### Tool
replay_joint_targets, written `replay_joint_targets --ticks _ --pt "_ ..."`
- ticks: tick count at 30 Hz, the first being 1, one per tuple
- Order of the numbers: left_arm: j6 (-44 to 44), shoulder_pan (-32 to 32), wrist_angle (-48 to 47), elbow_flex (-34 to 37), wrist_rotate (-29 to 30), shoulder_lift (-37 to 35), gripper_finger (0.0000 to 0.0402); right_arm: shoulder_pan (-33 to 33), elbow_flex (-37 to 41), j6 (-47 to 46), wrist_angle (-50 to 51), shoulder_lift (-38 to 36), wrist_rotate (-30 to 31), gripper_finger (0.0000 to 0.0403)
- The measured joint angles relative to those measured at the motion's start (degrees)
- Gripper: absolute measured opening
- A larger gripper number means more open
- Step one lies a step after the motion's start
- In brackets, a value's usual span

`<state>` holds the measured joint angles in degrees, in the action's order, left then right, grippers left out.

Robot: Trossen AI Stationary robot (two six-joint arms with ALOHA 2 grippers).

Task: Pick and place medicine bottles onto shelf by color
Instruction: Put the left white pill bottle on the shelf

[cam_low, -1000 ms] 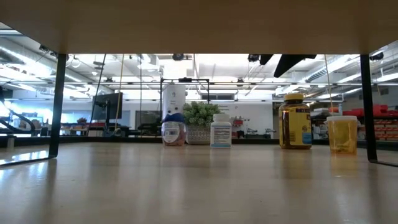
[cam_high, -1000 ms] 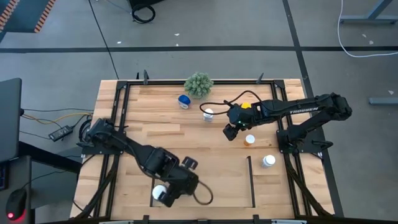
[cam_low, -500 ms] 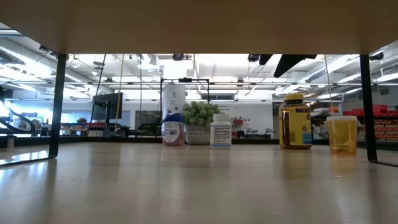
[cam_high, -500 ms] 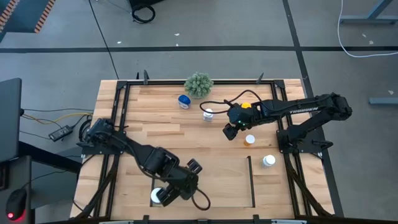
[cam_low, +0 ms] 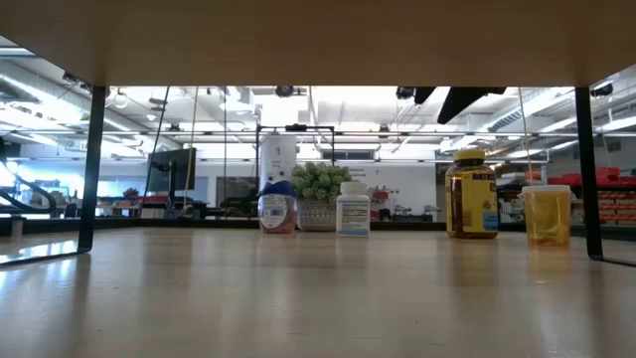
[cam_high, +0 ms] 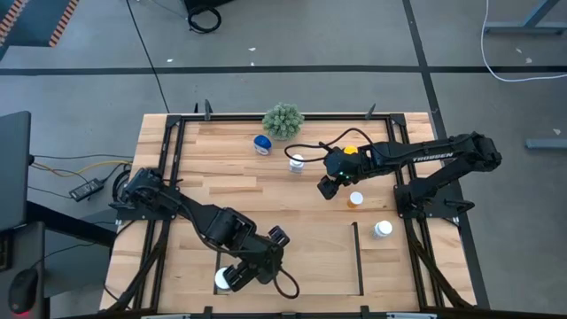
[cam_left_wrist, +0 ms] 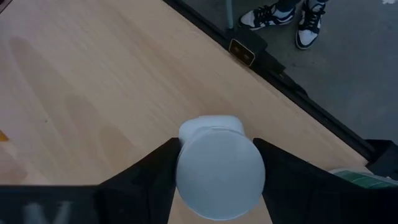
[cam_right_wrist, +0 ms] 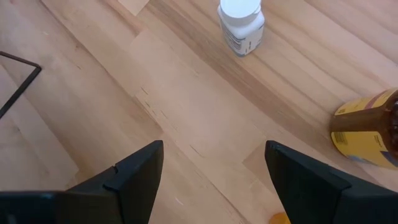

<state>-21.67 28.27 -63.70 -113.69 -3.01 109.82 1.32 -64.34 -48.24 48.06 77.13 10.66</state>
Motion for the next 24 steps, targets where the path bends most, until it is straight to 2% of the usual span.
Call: replay_joint_targets --ticks 14,20,24 --pt "-0.8 -0.4 -0.9 -1.4 1.4 0.0 0.0270 0.0 0.0 0.1 0.0 0.0 -0.3 0.0289" --pt "-1.2 -1.1 -1.4 -8.1 7.8 -0.1 0.0266 1.1 0.0 0.7 0.0 0.0 -1.3 0.0289" --pt "1.8 -1.8 -1.7 -12.3 10.5 -0.1 0.0257 2.4 0.0 1.5 0.0 0.0 -1.3 0.0289"
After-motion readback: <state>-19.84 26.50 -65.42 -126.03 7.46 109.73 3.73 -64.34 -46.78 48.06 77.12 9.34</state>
